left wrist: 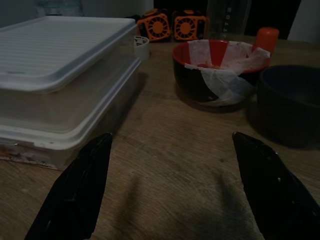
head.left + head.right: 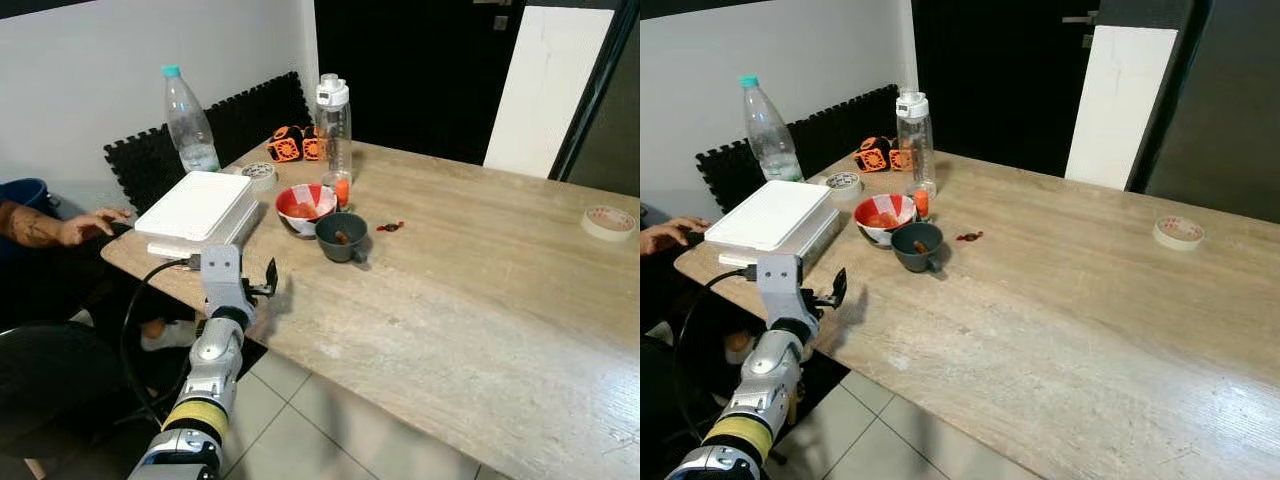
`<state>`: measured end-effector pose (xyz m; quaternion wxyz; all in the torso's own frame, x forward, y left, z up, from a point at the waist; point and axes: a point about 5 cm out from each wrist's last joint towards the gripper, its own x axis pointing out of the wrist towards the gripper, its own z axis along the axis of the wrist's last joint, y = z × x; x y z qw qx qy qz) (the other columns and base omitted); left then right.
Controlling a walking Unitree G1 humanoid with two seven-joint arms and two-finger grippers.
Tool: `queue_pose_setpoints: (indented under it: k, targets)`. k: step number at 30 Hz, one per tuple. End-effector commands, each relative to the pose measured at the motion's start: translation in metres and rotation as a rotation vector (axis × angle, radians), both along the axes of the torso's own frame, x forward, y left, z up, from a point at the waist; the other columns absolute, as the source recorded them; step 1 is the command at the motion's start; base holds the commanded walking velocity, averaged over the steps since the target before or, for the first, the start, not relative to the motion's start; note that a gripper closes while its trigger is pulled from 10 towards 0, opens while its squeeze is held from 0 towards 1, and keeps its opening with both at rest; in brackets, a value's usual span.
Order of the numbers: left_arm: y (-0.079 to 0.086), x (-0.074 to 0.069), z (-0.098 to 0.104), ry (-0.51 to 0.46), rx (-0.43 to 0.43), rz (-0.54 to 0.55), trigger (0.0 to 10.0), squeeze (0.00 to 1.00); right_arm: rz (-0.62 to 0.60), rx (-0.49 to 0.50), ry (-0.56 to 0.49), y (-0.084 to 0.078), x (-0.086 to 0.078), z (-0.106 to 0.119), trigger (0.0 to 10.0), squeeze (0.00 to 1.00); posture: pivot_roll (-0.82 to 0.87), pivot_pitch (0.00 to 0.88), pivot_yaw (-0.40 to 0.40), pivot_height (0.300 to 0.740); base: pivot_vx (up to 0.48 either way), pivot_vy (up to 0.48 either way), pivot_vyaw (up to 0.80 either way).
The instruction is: Restocking fridge
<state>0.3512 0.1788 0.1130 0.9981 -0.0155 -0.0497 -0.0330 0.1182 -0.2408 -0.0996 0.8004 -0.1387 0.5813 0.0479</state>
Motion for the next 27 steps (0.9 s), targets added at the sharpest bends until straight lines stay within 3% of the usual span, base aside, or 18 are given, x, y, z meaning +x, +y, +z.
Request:
queue_pose_setpoints:
  k: [1,27]
  targets:
    - [0.009,-0.003,-0.004,0.012,0.011,0.024,10.0,0.0,0.004,-0.001,0.01,-0.001,-0.002,0.0,10.0,0.0,-0.07,0.03,0.021,0.74,0.0,0.0,-0.77]
    - [-0.003,-0.001,-0.004,-0.003,0.051,0.002,10.0,0.0,0.008,0.024,0.009,0.0,-0.001,0.0,10.0,0.0,-0.07,0.02,0.021,0.74,0.0,0.0,-0.77]
